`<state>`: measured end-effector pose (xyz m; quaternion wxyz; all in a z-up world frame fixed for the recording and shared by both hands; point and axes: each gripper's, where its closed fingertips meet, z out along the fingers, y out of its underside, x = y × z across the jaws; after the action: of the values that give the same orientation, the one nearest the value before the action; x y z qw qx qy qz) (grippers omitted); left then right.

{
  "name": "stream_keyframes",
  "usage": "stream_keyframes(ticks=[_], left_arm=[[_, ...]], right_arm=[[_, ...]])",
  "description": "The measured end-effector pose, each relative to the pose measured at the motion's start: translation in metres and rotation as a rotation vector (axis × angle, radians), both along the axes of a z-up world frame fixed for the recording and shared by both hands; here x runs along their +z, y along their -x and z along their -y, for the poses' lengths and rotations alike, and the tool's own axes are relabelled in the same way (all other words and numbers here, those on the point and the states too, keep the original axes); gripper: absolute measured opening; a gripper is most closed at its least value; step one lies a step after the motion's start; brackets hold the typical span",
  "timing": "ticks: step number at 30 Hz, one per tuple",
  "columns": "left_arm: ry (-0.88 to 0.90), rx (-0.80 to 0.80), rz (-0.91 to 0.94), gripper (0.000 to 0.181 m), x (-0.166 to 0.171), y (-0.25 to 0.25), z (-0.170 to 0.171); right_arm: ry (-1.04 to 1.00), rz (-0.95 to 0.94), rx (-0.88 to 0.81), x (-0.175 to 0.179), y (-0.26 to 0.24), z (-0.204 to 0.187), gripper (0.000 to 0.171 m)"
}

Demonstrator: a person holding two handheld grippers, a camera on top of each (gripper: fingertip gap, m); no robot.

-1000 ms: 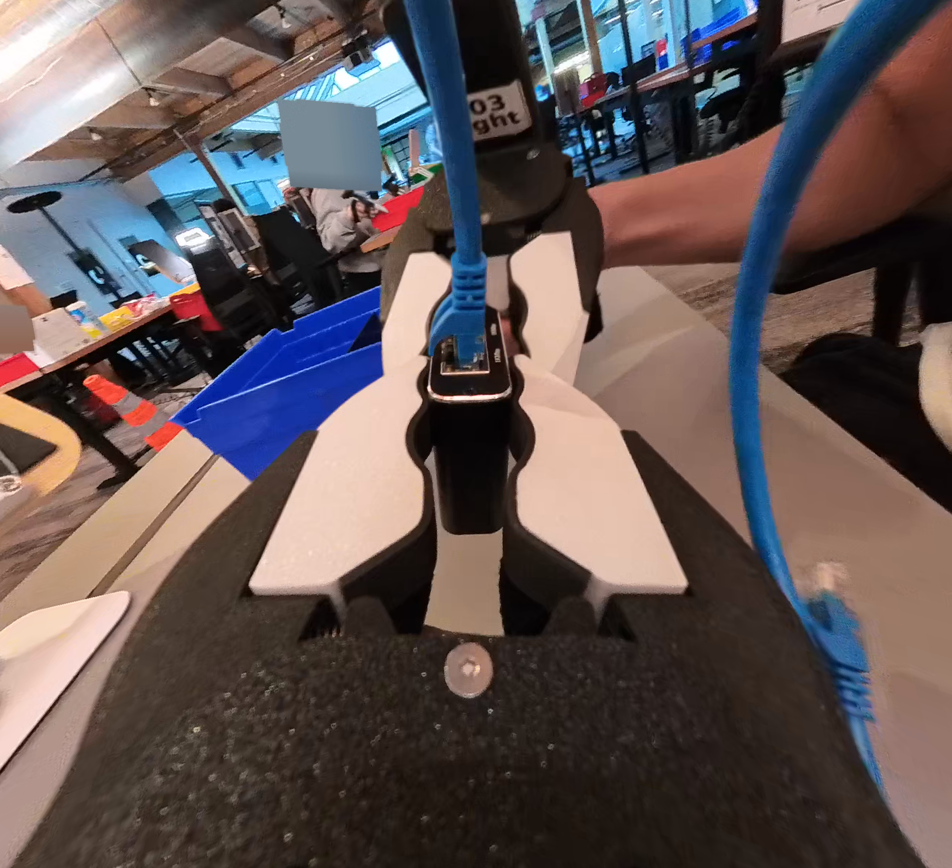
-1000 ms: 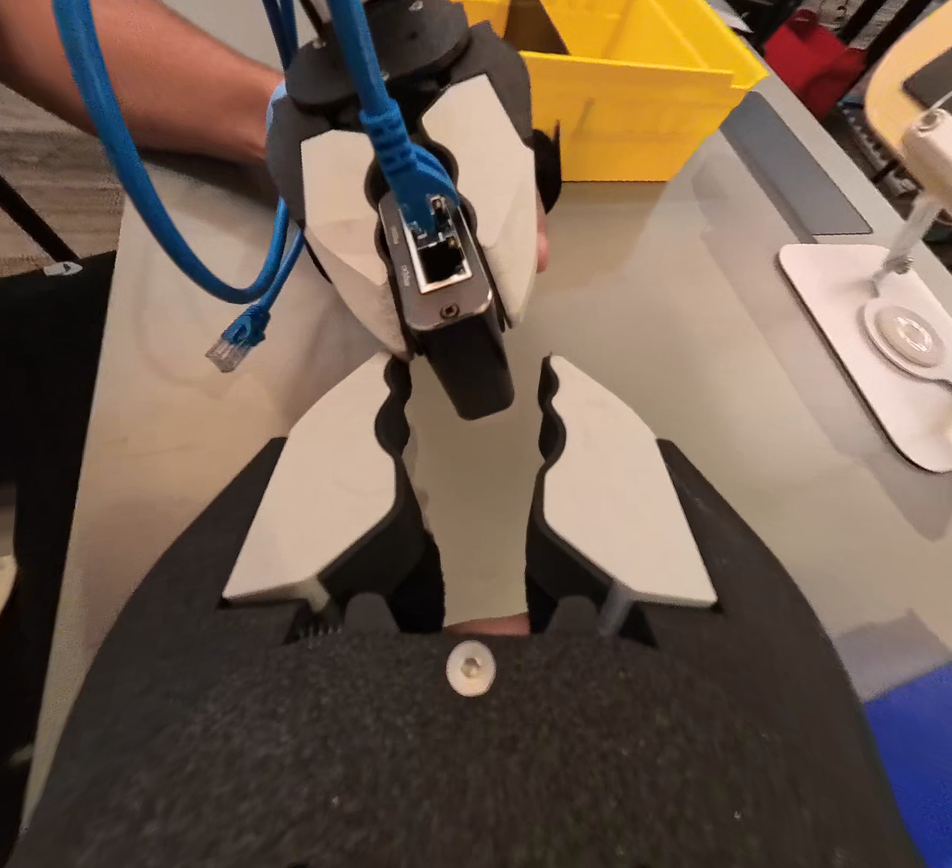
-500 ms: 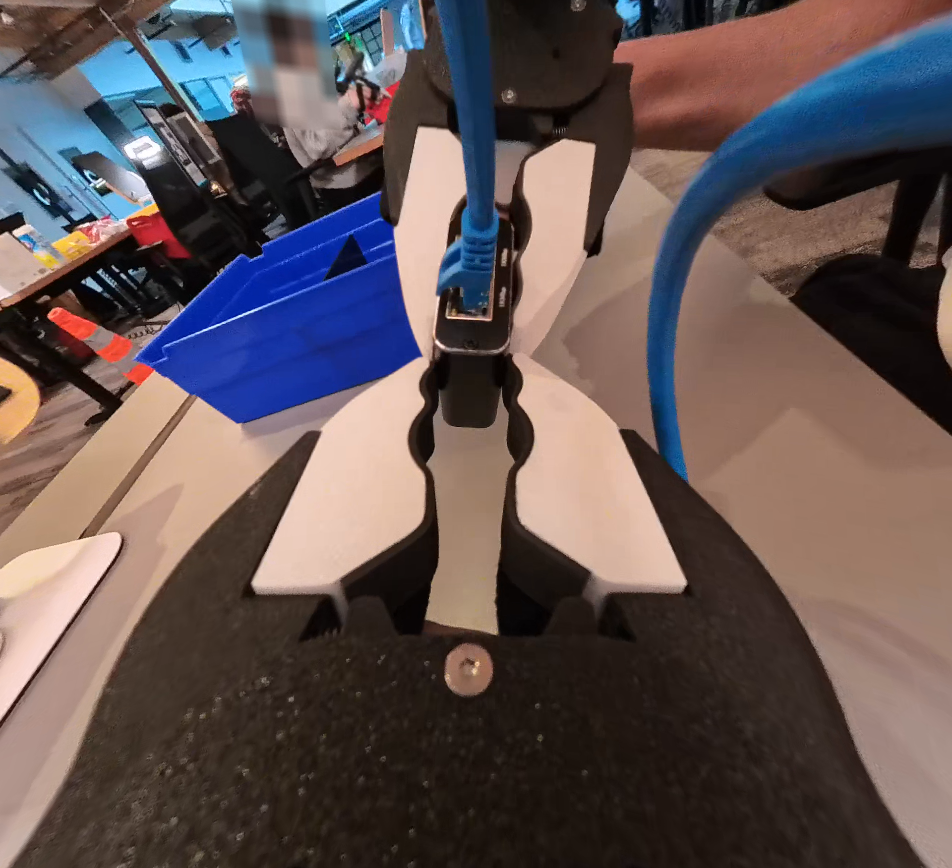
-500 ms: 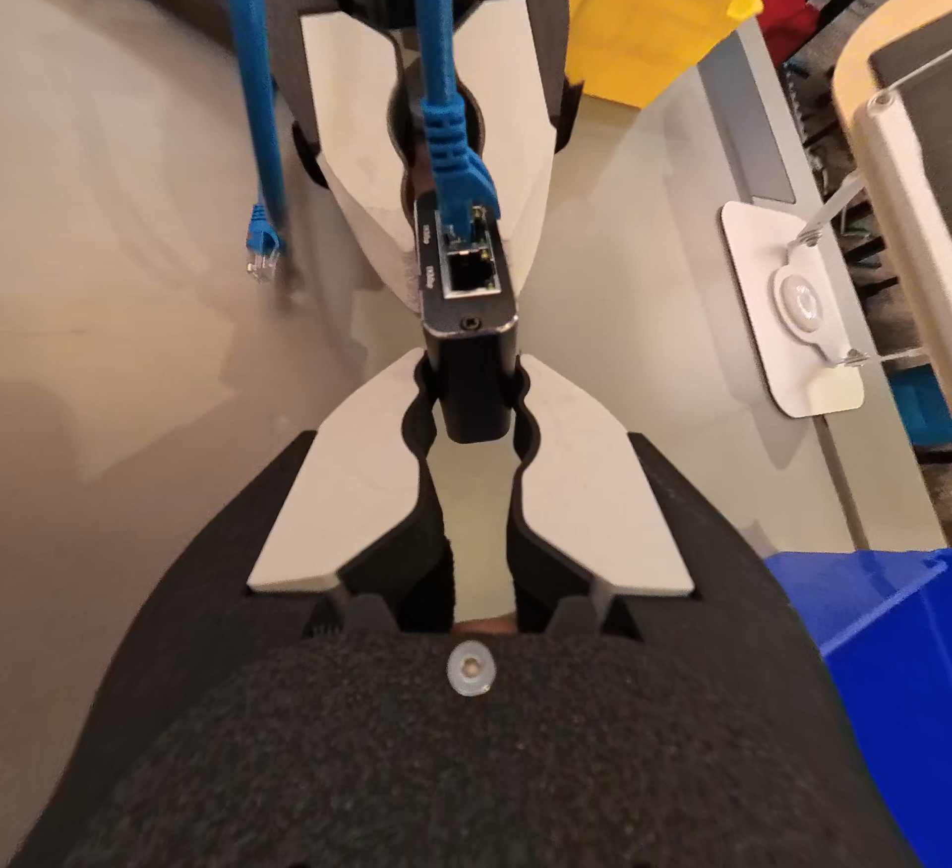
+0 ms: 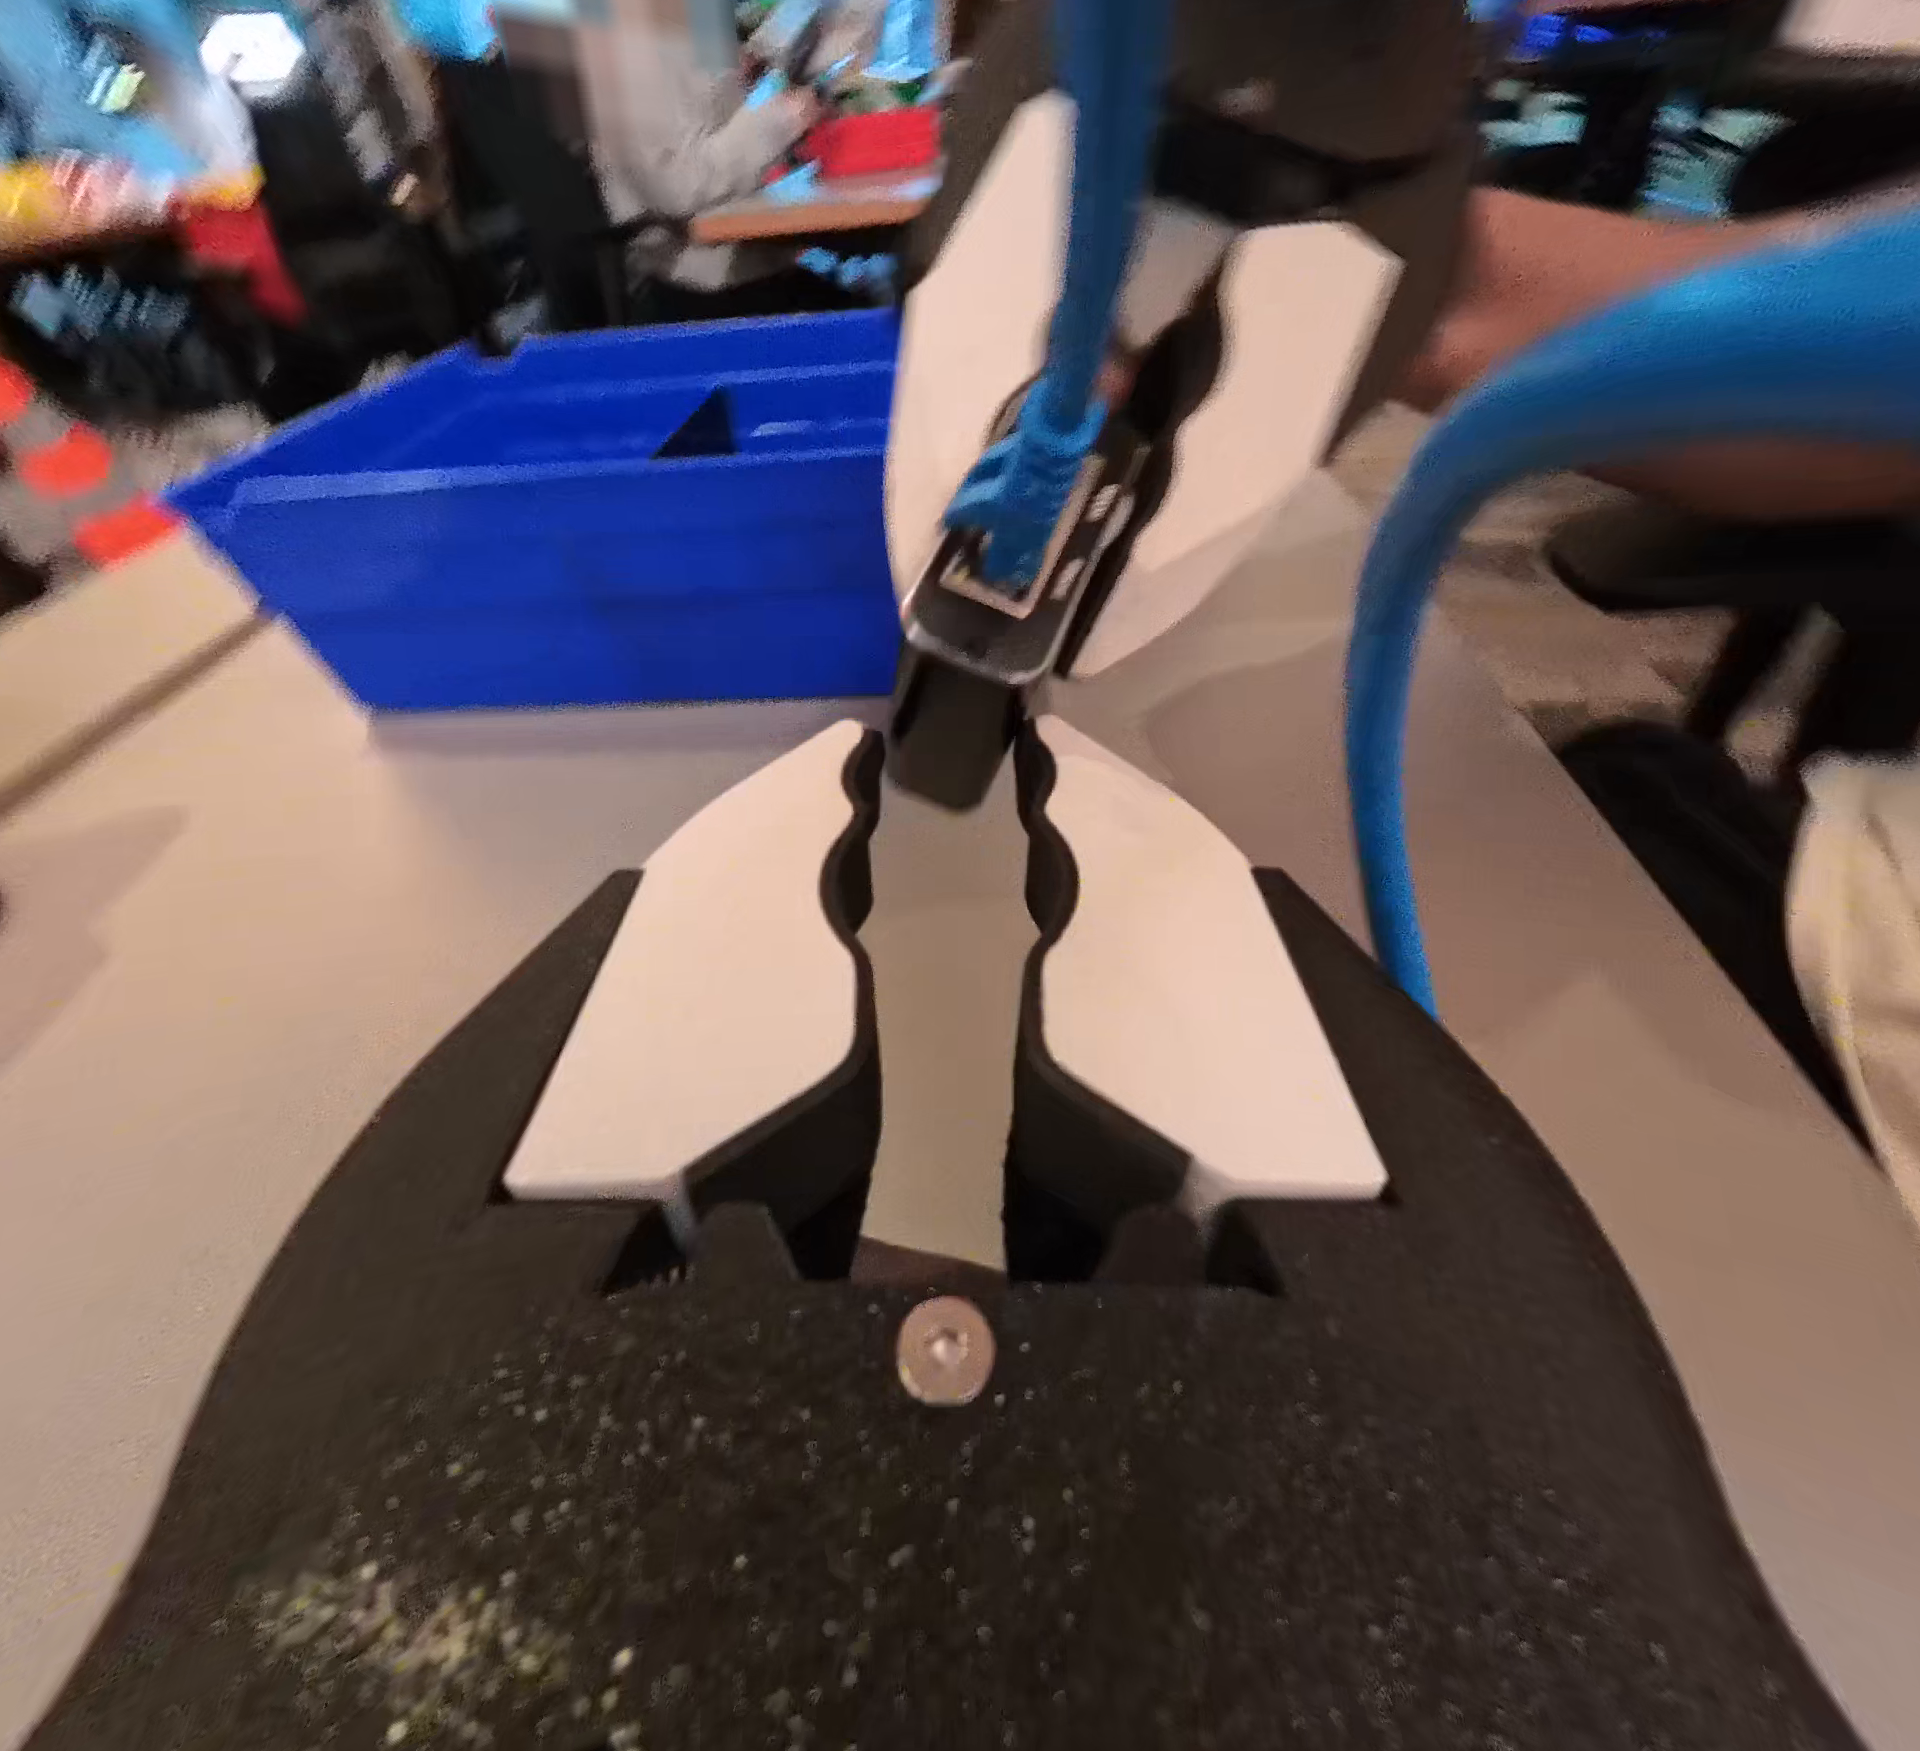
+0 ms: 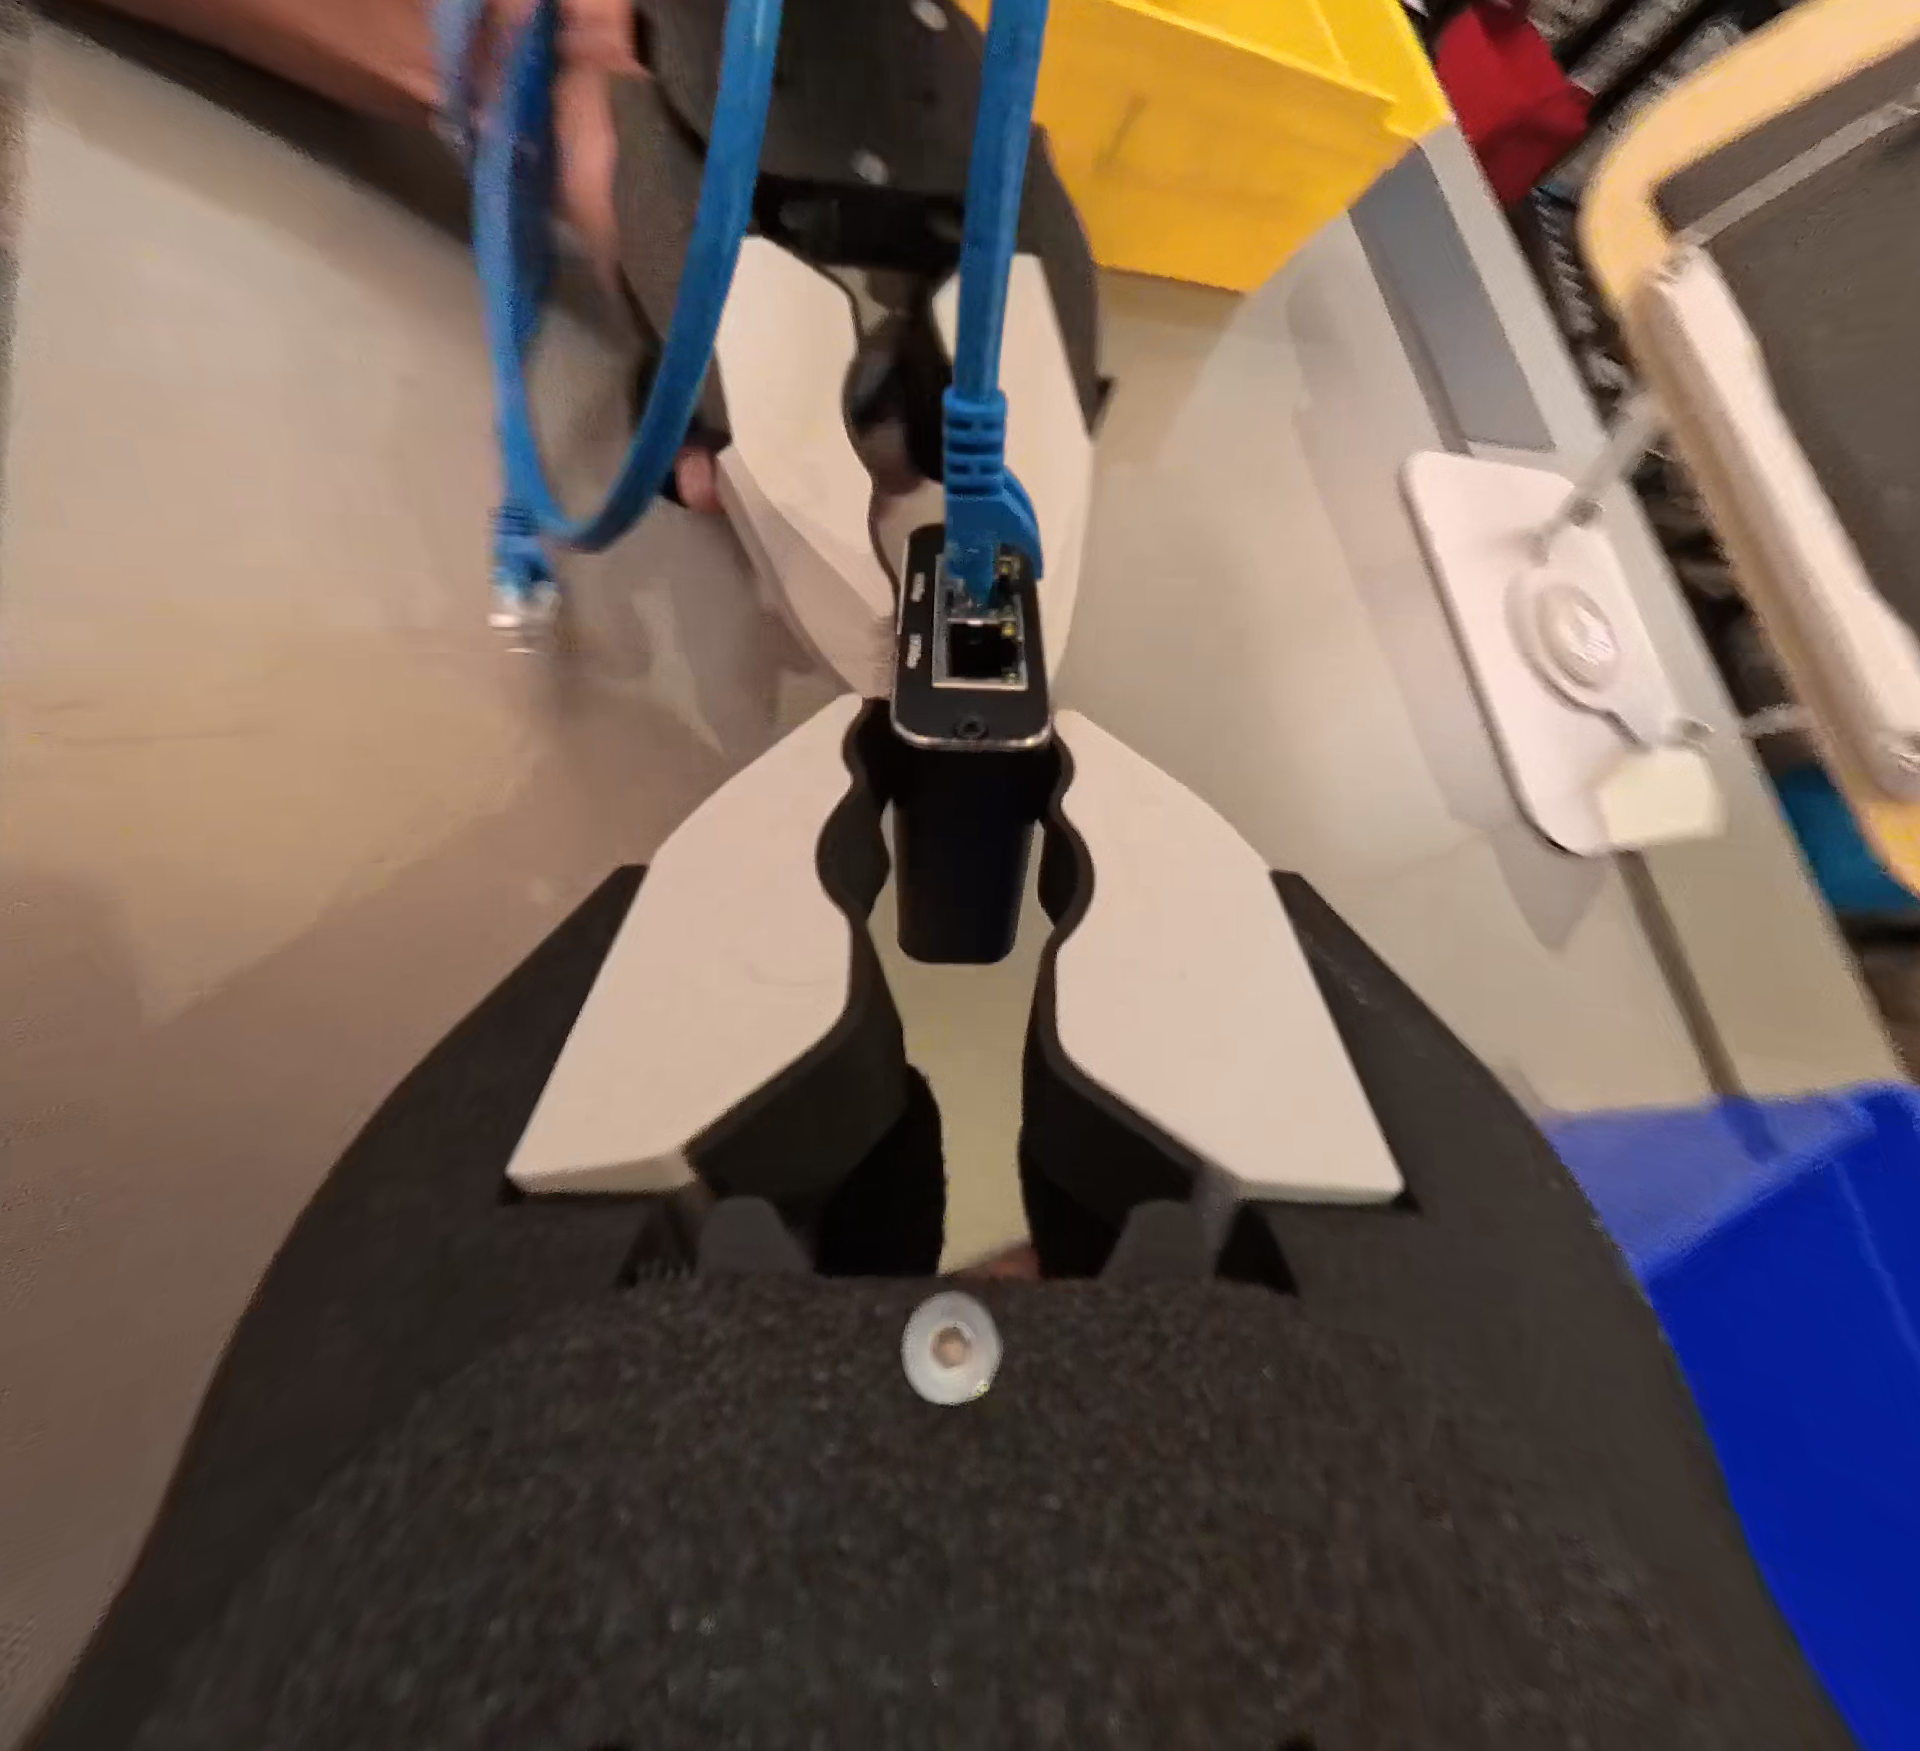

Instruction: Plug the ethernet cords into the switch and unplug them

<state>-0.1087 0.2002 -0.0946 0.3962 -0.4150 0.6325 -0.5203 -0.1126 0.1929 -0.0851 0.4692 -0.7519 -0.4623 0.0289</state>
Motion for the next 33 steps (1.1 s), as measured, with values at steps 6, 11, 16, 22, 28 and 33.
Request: stream_keyframes(ticks=[6,11,16,22,28,33], left_arm=[[0.089,0.443,-0.138,0.028,0.02,-0.028,-0.08],[0.215,0.648,0.001,0.039,0.112,-0.001,-0.143],[0.175,0.907,0.15,0.038,0.196,0.103,-0.189],[-0.064,0.818,-0.146,0.037,0.117,0.229,-0.12],[-0.494,0.94,-0.64,0.035,-0.01,0.324,-0.114],[-0.586,0.938,-0.807,0.037,-0.039,0.326,-0.128]], right_arm=[[-0.22,-0.018,-0.103,0.062,-0.041,0.007,0.026],[-0.399,-0.127,-0.274,0.09,-0.067,-0.007,0.025],[-0.488,-0.071,-0.388,0.088,-0.06,-0.036,0.025],[-0.481,0.237,-0.339,0.034,-0.016,-0.085,0.025],[-0.511,0.222,-0.282,-0.019,0.006,-0.111,0.025],[-0.554,0.213,-0.241,-0.038,0.006,-0.107,0.025]])
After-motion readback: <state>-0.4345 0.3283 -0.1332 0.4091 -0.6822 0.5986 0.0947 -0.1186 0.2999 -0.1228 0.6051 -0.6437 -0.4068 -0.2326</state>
